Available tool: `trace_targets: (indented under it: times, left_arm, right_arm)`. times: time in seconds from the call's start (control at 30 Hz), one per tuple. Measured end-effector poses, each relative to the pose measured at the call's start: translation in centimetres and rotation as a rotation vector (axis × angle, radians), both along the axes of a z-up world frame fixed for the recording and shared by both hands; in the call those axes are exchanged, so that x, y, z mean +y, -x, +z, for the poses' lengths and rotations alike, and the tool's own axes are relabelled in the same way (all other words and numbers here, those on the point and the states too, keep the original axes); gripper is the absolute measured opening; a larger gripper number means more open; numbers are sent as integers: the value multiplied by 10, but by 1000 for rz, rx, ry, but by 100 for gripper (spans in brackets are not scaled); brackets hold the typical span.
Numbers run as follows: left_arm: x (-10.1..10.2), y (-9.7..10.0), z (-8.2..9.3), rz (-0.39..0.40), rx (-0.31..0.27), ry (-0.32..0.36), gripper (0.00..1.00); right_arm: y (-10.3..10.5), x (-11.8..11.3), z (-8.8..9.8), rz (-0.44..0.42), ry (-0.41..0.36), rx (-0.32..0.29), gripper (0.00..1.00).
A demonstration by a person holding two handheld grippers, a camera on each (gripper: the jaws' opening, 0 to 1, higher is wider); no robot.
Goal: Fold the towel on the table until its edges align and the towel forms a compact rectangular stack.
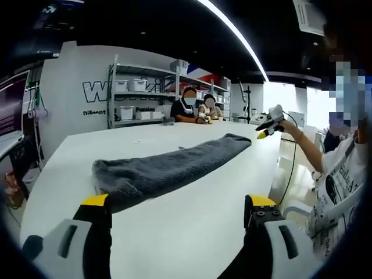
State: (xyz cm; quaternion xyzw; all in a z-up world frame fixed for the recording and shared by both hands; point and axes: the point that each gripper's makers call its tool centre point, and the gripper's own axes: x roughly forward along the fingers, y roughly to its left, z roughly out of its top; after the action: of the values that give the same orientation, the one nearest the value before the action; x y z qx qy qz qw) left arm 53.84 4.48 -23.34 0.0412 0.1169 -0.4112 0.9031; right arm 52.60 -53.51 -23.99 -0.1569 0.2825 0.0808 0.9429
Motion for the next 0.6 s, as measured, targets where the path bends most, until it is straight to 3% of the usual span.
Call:
trace_targets:
  times: [0.23, 0.33, 0.6]
  left_arm:
    - [4, -7, 2, 18, 11, 26, 99]
    - [5, -11, 3, 22, 15, 35, 99]
    - [16, -18, 1, 52, 44, 40, 99]
  right_arm:
    - [23, 53, 15, 95, 1, -64, 86]
    - [31, 71, 11, 116, -2, -70, 89]
    - [37, 94, 17, 154, -15, -97, 98]
